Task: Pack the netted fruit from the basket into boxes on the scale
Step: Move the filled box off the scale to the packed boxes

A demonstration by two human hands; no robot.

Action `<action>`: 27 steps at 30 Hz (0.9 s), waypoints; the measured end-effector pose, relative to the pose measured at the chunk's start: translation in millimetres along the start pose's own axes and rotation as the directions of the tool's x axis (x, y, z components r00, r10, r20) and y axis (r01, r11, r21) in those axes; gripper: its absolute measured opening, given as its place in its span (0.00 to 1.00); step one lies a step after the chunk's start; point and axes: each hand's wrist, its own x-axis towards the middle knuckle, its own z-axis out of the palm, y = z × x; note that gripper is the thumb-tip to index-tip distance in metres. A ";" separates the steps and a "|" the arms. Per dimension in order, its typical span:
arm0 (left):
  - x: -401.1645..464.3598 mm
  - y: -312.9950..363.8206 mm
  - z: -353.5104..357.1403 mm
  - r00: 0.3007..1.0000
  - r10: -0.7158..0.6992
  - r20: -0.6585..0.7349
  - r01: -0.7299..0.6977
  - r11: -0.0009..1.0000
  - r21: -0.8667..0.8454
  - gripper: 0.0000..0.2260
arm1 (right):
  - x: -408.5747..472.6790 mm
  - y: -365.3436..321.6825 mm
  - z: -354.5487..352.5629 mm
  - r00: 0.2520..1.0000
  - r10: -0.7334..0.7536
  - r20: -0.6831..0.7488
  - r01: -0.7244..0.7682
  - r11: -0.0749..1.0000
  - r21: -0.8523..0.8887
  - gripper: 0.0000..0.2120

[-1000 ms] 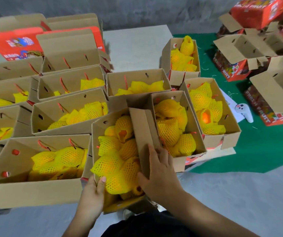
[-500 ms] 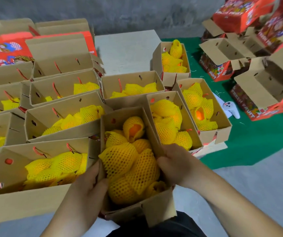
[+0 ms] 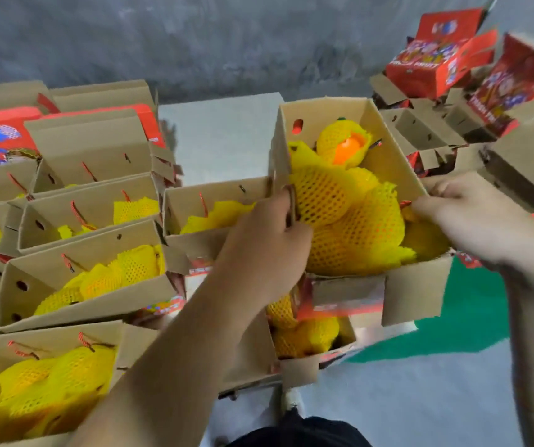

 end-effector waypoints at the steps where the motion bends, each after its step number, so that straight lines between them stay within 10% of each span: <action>1: 14.2 1.6 16.9 1.000 -0.017 0.015 0.017 0.999 0.028 0.05 | 14.4 13.5 -6.2 1.000 0.029 0.000 -0.029 1.000 -0.004 0.13; 12: 40.2 7.0 94.1 0.989 -0.081 0.127 0.056 0.980 0.192 0.37 | 77.2 109.5 -28.2 0.970 0.214 0.115 -0.224 0.971 0.085 0.09; 18: 50.6 6.0 102.9 0.980 -0.103 0.172 0.129 0.981 -0.144 0.13 | 69.5 120.6 -36.0 0.997 0.031 -0.072 -0.026 0.997 0.077 0.15; 27: 67.2 12.4 135.5 0.967 -0.129 0.221 0.188 0.943 -0.274 0.20 | 97.7 217.1 -82.7 0.995 0.025 -0.094 -0.022 0.999 0.036 0.32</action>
